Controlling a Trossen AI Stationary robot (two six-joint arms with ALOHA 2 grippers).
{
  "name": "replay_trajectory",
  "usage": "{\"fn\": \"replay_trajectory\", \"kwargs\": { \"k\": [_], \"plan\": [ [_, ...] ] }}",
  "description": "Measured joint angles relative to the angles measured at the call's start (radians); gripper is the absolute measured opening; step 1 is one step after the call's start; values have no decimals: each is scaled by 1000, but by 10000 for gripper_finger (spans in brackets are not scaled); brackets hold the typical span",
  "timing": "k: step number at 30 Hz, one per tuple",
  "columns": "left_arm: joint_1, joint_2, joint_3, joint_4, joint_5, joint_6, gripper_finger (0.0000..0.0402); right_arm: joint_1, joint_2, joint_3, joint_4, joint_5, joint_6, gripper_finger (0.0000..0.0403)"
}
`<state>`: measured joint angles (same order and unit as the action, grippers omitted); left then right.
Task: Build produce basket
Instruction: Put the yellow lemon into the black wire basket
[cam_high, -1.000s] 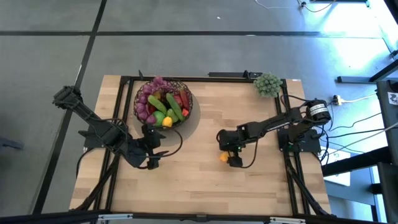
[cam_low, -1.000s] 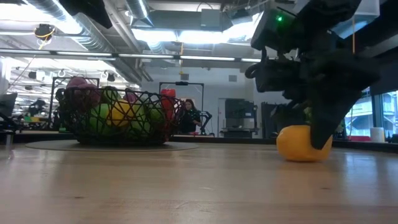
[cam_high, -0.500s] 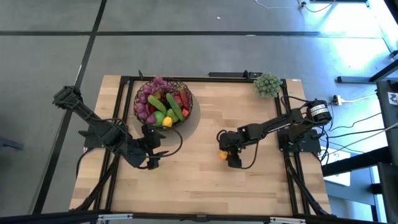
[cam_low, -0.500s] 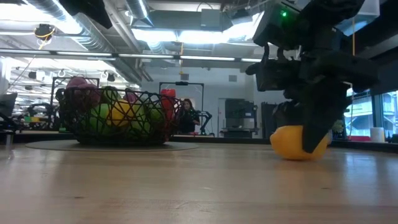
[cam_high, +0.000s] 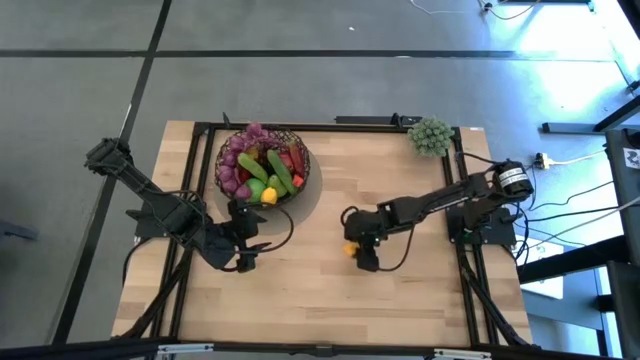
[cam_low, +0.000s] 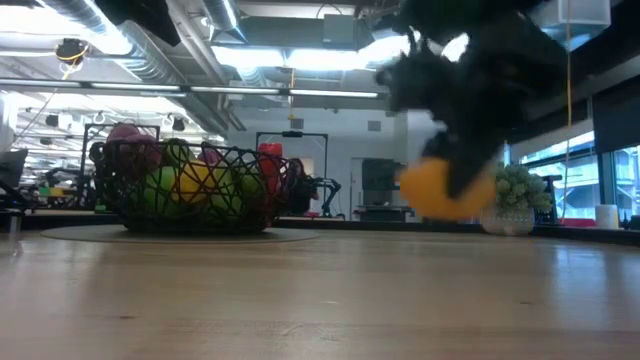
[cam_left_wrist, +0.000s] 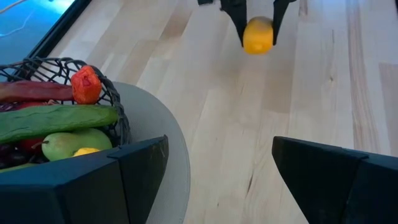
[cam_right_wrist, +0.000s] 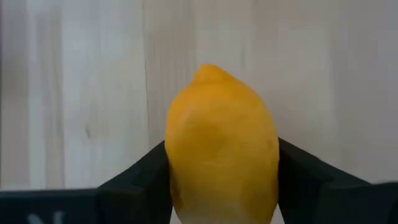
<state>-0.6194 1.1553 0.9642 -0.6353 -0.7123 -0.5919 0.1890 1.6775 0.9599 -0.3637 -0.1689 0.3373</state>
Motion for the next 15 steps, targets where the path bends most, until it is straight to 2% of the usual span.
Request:
{"fn": "replay_trajectory", "kwargs": {
  "k": [7, 15],
  "plan": [
    [0, 0, 0, 0, 0, 0, 279, -12, 0, 237, -127, 145, -2, 200],
    [0, 0, 0, 0, 0, 0, 279, -82, -3, 444, -148, 263, -4, 200]
  ]
}}
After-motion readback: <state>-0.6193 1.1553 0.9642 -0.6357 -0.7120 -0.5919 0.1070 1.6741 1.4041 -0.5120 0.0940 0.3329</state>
